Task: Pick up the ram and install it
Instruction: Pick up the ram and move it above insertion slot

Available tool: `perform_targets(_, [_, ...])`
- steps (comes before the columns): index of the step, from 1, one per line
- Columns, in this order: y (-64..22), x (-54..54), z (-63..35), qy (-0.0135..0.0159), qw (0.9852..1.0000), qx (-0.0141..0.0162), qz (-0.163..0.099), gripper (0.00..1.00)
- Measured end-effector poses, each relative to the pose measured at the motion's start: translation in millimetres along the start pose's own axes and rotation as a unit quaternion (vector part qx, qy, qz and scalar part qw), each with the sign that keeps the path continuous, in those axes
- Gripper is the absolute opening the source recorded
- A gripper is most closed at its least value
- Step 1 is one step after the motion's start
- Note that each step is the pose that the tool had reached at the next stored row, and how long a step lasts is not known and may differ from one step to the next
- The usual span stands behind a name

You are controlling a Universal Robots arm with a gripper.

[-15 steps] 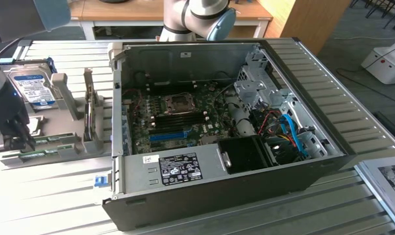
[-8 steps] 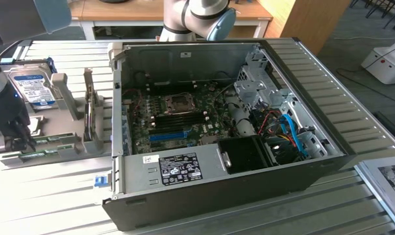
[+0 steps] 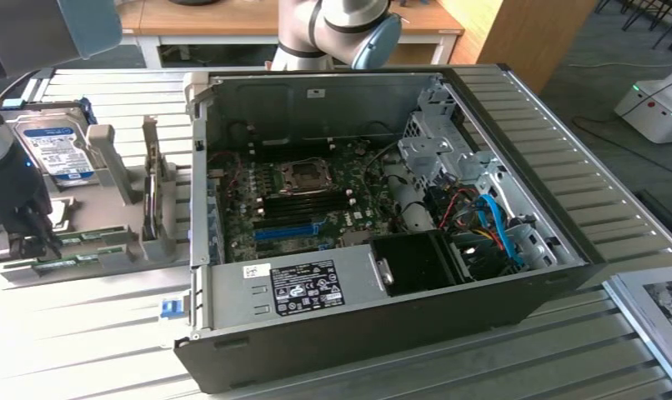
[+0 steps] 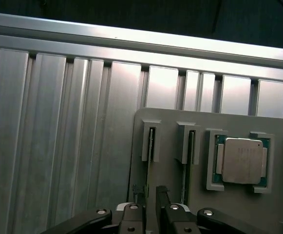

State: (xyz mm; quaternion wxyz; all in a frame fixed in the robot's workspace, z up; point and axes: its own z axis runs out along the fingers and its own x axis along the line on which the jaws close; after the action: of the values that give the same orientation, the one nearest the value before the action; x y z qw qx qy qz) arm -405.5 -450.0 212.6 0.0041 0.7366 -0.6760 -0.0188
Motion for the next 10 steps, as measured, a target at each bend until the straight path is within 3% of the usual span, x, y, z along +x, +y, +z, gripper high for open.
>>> perform_targets(10, [-5.1,0.4,-0.2,0.0000,1.0000,0.0000,0.000,0.24])
